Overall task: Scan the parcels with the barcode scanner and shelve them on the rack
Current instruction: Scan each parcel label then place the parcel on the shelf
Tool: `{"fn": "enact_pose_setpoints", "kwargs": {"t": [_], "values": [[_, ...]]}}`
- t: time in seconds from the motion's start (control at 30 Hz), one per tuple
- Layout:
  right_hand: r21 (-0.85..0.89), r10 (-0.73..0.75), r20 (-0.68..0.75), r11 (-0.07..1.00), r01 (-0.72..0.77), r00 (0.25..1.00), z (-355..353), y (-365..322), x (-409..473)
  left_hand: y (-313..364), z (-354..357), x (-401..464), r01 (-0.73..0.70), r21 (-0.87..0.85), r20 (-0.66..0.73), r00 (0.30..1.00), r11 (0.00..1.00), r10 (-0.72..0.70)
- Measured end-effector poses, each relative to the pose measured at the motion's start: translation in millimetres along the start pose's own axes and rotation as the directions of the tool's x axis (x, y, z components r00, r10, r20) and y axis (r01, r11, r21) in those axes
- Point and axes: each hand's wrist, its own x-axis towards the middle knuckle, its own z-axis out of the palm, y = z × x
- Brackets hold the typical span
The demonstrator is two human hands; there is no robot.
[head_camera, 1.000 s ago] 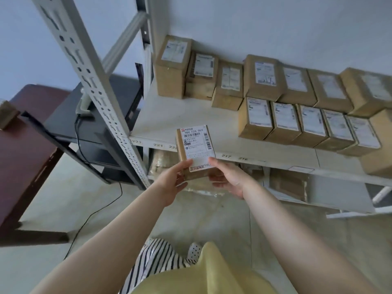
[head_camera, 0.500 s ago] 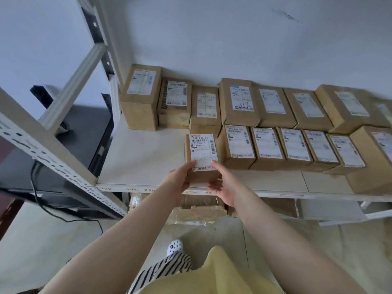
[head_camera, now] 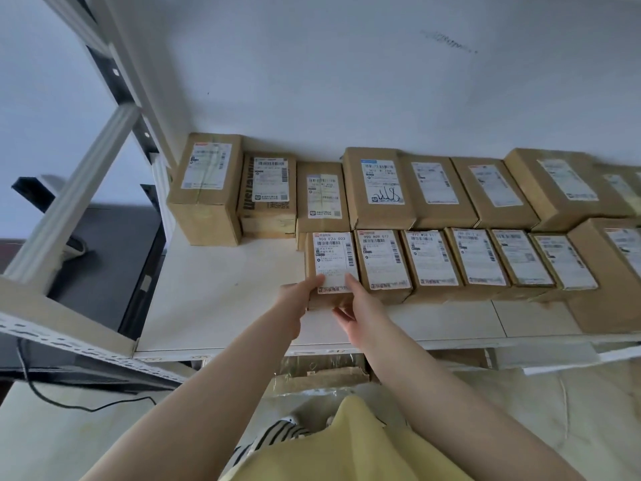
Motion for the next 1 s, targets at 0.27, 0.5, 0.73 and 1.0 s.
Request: {"fn": "enact_pose_setpoints", "kwargs": {"t": [0.27, 0.5, 0.73, 1.0], "values": [[-0.038, 0.026, -0.012, 0.999, -0.026, 1.000, 4.5, -2.2, 6.3, -7.2, 9.7, -2.4, -0.135, 0.058, -0.065, 0.988, 0.989, 0.139], [-0.051, 0.052, 0.014, 0.997, -0.051, 0.999, 1.9, -6.8, 3.0, -6.2, 14.0, -5.1, -0.148, 0.048, -0.094, 0.984, 0.988, 0.152], [-0.153, 0.077, 0.009, 0.985, -0.075, 0.997, -3.0, -10.1, 6.0, -7.2, 22.6, -8.4, -0.136, 0.027, -0.166, 0.976, 0.990, 0.139], [-0.293, 0.115, 0.050, 0.951, -0.096, 0.992, -19.3, -9.0, -9.2, -12.5, 26.8, -19.3, -0.180, 0.076, -0.252, 0.948, 0.981, 0.194]]}}
